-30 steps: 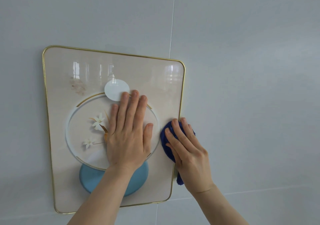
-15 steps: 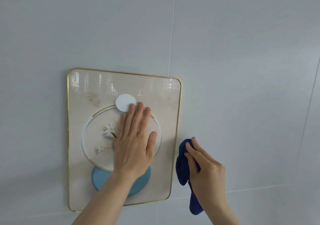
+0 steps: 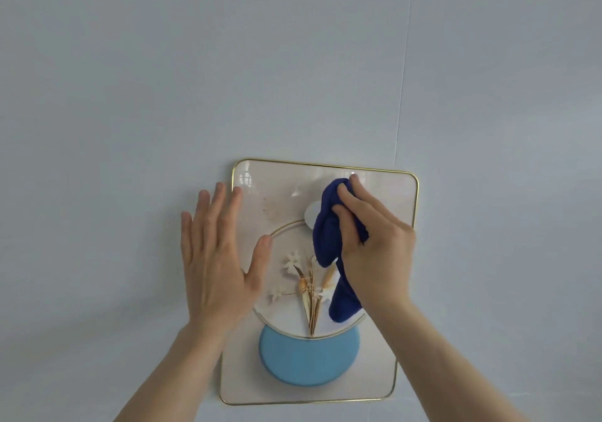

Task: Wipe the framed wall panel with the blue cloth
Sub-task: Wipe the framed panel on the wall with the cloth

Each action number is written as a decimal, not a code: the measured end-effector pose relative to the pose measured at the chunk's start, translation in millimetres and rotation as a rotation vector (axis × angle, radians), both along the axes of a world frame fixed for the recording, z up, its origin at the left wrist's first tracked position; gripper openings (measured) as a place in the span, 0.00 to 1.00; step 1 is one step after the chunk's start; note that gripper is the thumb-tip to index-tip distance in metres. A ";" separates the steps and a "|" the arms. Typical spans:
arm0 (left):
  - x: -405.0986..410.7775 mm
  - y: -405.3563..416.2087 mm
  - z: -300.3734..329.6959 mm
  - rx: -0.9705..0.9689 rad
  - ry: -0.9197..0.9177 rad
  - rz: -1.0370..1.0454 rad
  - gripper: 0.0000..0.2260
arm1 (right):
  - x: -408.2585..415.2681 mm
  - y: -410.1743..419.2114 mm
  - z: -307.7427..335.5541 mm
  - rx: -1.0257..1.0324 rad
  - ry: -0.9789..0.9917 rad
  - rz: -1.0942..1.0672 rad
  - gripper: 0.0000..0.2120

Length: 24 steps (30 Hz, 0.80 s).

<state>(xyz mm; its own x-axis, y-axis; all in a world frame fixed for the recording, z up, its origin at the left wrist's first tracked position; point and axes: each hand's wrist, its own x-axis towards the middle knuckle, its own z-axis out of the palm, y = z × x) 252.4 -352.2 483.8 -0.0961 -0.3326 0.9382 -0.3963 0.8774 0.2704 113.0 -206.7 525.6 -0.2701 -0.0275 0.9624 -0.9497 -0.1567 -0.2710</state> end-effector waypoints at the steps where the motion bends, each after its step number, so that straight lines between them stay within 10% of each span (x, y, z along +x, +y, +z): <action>1: 1.5 -9.7 0.5 0.001 -0.022 0.012 0.33 | 5.8 -11.7 8.7 -0.003 0.052 0.000 0.14; 9: -14.0 -52.8 -7.6 -0.059 -0.097 0.041 0.31 | 13.6 -101.8 33.2 -0.023 0.454 -0.214 0.12; 24: -25.2 -56.5 -13.2 -0.109 -0.063 0.145 0.27 | 5.4 -118.4 15.7 -0.027 0.588 -0.326 0.19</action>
<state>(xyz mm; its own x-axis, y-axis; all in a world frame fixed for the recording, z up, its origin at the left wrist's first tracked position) 227.2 -408.6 470.6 -0.1142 -0.2441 0.9630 -0.5335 0.8328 0.1478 118.4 -325.0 541.3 0.3086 -0.0073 0.9512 -0.9380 0.1640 0.3055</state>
